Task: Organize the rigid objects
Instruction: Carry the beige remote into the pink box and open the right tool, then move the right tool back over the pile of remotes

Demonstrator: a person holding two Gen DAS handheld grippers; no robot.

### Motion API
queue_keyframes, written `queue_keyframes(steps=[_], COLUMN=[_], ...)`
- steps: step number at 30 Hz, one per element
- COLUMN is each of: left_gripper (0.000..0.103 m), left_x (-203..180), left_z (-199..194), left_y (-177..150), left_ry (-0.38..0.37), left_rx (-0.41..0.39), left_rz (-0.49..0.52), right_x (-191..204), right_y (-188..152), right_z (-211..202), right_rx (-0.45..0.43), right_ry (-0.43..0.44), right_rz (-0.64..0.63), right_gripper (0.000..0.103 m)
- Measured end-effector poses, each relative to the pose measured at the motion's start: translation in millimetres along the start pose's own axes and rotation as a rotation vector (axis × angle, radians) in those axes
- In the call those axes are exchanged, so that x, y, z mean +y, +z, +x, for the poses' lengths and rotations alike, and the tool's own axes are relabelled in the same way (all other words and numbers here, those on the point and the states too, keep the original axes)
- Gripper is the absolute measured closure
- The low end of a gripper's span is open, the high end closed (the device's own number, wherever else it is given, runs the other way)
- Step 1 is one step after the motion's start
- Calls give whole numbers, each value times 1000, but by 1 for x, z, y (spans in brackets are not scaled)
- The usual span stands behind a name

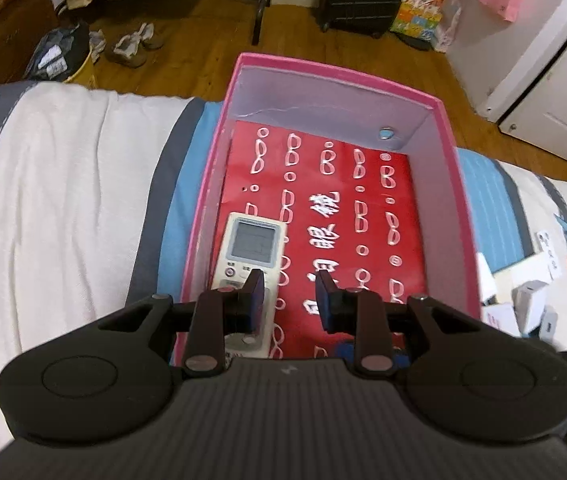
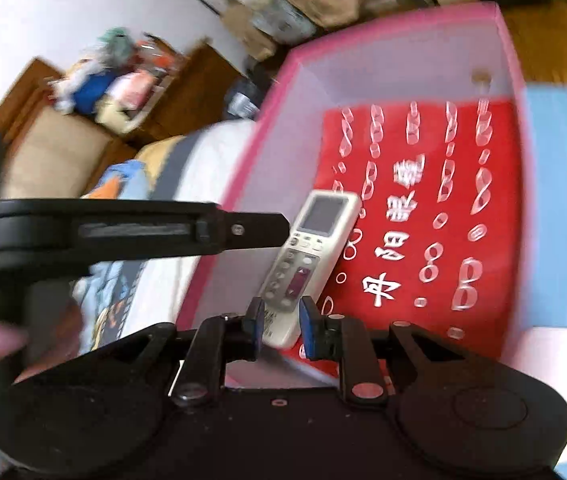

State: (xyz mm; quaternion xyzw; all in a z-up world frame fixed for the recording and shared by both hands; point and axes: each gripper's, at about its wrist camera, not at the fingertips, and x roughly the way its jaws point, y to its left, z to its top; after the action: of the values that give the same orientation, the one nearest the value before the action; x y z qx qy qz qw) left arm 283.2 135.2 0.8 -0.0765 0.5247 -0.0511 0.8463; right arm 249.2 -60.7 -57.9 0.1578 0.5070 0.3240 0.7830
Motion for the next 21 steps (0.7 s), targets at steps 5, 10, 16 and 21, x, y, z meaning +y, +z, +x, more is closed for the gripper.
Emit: queue_keyframes(steps=[5, 10, 16, 21], left_gripper=[75, 72, 70, 70], left_x=[-28, -72, -119, -142], left_z=[-32, -61, -67, -55], left_y=[-18, -43, -79, -108], left_ry=[-20, -74, -177, -211], left_rx=[-49, -97, -120, -112], left_rz=[101, 219, 269, 249], right_x=[0, -28, -61, -76], right_y=[-19, -41, -73, -94], right_z=[-90, -154, -182, -182], right_rx=[-101, -166, -196, -159], right_ry=[-18, -101, -234, -342], right_rz=[-112, -134, -141, -262], right_gripper=[73, 73, 69, 56])
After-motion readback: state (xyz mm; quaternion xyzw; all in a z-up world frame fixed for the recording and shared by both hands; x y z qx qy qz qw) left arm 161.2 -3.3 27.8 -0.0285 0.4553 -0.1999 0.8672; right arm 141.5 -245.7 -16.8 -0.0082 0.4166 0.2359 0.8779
